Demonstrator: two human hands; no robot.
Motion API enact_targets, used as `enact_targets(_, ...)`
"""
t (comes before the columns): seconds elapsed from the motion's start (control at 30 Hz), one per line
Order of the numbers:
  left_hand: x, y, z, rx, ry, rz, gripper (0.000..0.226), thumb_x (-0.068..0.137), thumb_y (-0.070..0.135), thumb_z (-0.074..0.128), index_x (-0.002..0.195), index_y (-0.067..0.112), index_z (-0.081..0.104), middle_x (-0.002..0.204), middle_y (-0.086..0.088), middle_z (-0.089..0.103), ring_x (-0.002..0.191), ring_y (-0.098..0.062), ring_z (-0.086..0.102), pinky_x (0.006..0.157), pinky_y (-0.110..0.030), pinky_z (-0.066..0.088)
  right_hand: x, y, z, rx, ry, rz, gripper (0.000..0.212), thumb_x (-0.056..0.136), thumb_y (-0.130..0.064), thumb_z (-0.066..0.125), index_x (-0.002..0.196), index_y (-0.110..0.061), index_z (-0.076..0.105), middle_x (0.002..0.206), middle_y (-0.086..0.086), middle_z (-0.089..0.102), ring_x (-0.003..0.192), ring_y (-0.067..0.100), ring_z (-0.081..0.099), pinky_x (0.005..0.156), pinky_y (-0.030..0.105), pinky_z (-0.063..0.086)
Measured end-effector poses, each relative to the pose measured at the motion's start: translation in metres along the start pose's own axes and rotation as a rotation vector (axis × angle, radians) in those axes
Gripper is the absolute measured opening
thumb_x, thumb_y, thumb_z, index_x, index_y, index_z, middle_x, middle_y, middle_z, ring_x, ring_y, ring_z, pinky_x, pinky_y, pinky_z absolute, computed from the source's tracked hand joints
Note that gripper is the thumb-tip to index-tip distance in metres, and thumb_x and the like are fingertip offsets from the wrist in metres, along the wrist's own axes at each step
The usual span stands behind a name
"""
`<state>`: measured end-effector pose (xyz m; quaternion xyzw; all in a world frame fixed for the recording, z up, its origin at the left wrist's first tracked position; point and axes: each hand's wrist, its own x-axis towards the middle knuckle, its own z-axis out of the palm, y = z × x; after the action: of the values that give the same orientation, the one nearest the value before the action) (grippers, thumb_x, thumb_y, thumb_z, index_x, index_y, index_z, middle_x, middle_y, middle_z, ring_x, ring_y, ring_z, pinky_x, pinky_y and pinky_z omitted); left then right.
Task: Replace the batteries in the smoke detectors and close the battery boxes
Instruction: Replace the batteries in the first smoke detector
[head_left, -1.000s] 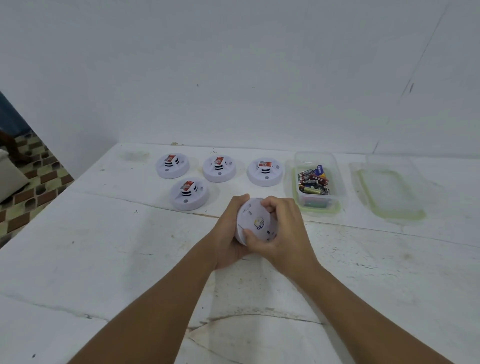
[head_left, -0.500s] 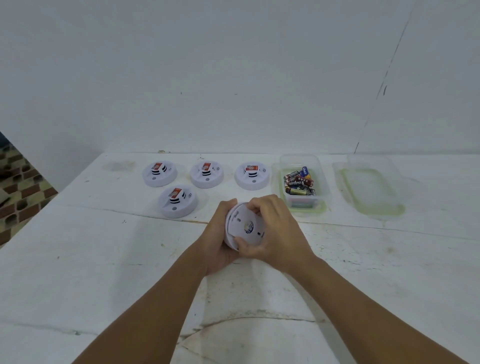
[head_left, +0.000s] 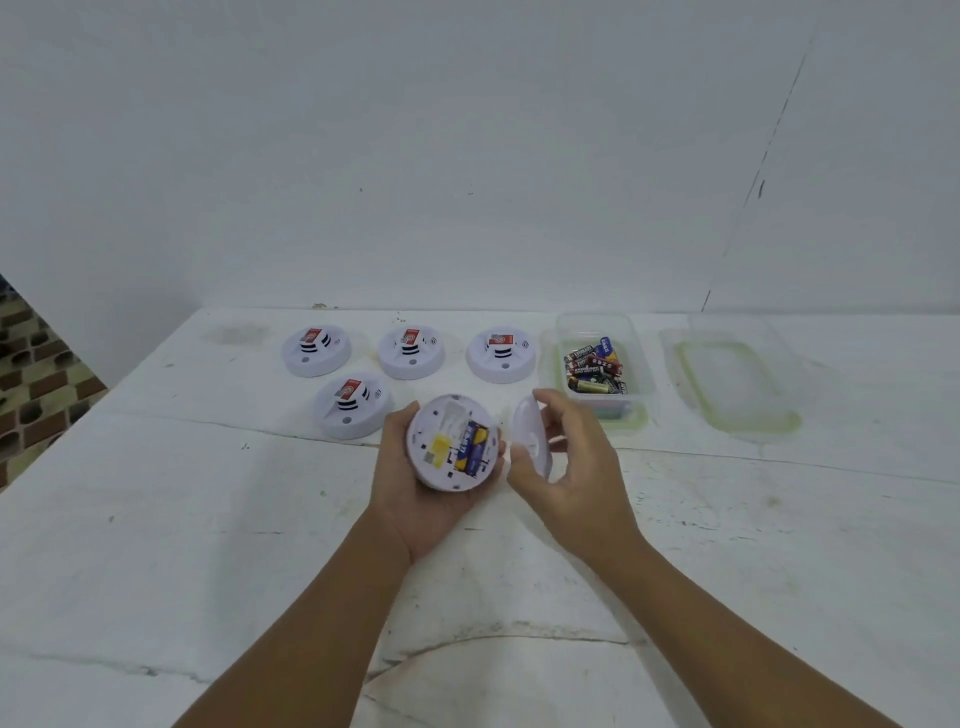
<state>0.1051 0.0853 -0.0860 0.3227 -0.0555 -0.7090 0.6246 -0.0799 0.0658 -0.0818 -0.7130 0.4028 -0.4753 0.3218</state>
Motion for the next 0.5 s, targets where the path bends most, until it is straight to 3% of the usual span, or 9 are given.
enact_targets(0.1,-0.001,0.002,-0.005,-0.110,-0.001,0.038,0.071,0.089,0.062,0.063,0.136,0.009,0.066,0.128,-0.023,0.065,0.115,-0.037,0.061,0.103,-0.048,0.049,-0.010,0.022,-0.001,-0.179,-0.062,0.081,0.061,0.084,-0.051,0.067,0.139,-0.029,0.053,0.116,-0.019,0.053,0.110,0.008,0.056,0.090,0.026,0.048)
enact_targets(0.23,-0.001,0.001,-0.003,-0.053,-0.007,0.030,0.068,0.085,0.053,0.071,0.135,0.006,0.066,0.128,-0.024,0.066,0.114,-0.039,0.063,0.105,-0.050,0.049,-0.008,0.031,0.002,-0.383,-0.126,0.096,0.060,0.091,-0.049,0.070,0.144,-0.027,0.054,0.126,-0.007,0.049,0.122,0.015,0.043,0.102,0.030,0.039)
enact_targets(0.3,0.000,0.001,-0.003,-0.004,-0.021,0.029,0.066,0.083,0.049,0.072,0.132,0.006,0.068,0.127,-0.023,0.067,0.114,-0.039,0.064,0.110,-0.050,0.047,-0.007,0.026,0.005,-0.356,-0.079,0.063,0.055,0.092,-0.049,0.070,0.141,-0.027,0.058,0.127,-0.006,0.047,0.123,0.014,0.040,0.103,0.024,0.035)
enact_targets(0.4,-0.001,0.001,-0.001,0.030,-0.059,0.014,0.058,0.085,0.050,0.069,0.123,0.006,0.072,0.119,-0.021,0.068,0.104,-0.035,0.066,0.102,-0.046,0.048,-0.003,0.014,0.011,-0.271,-0.036,-0.030,0.042,0.093,-0.048,0.063,0.131,-0.029,0.062,0.121,-0.010,0.050,0.118,0.011,0.045,0.098,0.009,0.032)
enact_targets(0.5,-0.003,0.000,0.000,0.019,-0.083,-0.021,0.053,0.093,0.053,0.059,0.113,0.007,0.076,0.113,-0.020,0.069,0.100,-0.032,0.067,0.098,-0.044,0.048,0.003,0.003,0.020,-0.251,-0.129,-0.102,0.038,0.094,-0.039,0.069,0.130,-0.028,0.065,0.117,-0.010,0.055,0.111,0.013,0.053,0.095,0.016,0.040)
